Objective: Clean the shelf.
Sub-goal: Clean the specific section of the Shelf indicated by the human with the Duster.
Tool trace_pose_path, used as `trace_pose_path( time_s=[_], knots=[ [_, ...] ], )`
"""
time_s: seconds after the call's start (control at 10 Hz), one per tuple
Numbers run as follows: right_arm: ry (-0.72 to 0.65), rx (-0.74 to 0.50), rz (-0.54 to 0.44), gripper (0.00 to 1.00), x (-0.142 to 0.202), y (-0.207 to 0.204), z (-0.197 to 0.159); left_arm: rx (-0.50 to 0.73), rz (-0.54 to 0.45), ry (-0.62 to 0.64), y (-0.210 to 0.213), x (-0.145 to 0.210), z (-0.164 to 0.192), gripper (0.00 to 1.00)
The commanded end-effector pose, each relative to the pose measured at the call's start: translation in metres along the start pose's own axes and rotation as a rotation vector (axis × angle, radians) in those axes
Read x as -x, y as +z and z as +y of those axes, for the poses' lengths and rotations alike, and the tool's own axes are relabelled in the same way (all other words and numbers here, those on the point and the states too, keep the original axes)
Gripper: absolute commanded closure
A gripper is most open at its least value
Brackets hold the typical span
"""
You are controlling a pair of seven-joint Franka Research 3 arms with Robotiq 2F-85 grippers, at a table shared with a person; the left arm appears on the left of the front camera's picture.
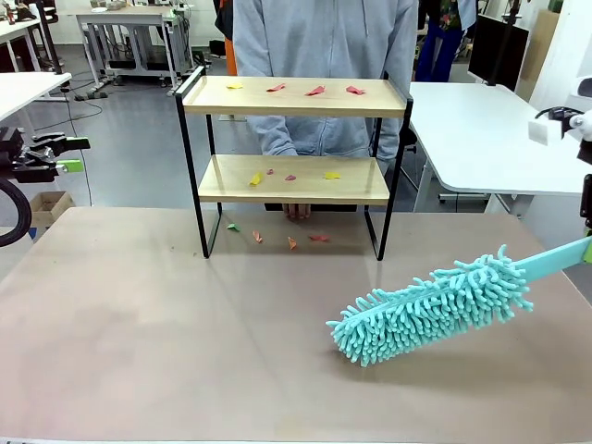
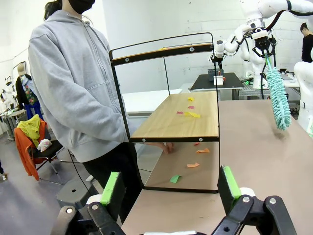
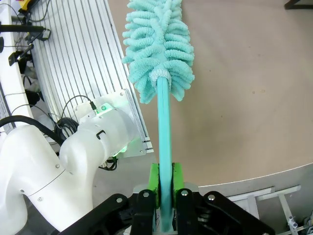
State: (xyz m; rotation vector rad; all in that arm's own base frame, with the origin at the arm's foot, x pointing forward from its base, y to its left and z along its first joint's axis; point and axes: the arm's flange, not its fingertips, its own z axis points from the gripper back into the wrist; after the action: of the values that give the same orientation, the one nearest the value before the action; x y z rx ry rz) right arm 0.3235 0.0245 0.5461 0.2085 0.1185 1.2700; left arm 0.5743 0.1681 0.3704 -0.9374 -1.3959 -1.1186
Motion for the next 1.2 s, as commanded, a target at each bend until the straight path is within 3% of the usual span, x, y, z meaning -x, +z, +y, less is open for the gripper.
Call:
trace_pose_path(
  time_s=[0.0,0.1,0.3,0.7,1.1],
  knots=[
    [-0.008,0.008,-0.007,0.86,0.0,0.004,0.001,0.004,0.002,-0.005,-0.001,-0.002,-0.001,0.0],
    [0.0,0.0,0.0,0.86,0.0,0.0,0.0,0.004,0.002,-0.005,-0.001,-0.002,-0.001,0.0],
    [-0.05,-0.005,-0.145,0.86,-0.02,-0.002,0.006,0.004,0.002,-0.005,-0.001,-0.002,-0.001,0.0],
    [-0.127,-0.012,-0.264,0.86,-0.063,-0.019,0.055,0.004,0.002,-0.005,-0.001,-0.002,-0.001,0.0],
    [-0.478,0.112,-0.376,0.86,-0.118,-0.068,0.11,0.004,0.002,-0.005,-0.001,-0.002,-0.001,0.0]
  ],
)
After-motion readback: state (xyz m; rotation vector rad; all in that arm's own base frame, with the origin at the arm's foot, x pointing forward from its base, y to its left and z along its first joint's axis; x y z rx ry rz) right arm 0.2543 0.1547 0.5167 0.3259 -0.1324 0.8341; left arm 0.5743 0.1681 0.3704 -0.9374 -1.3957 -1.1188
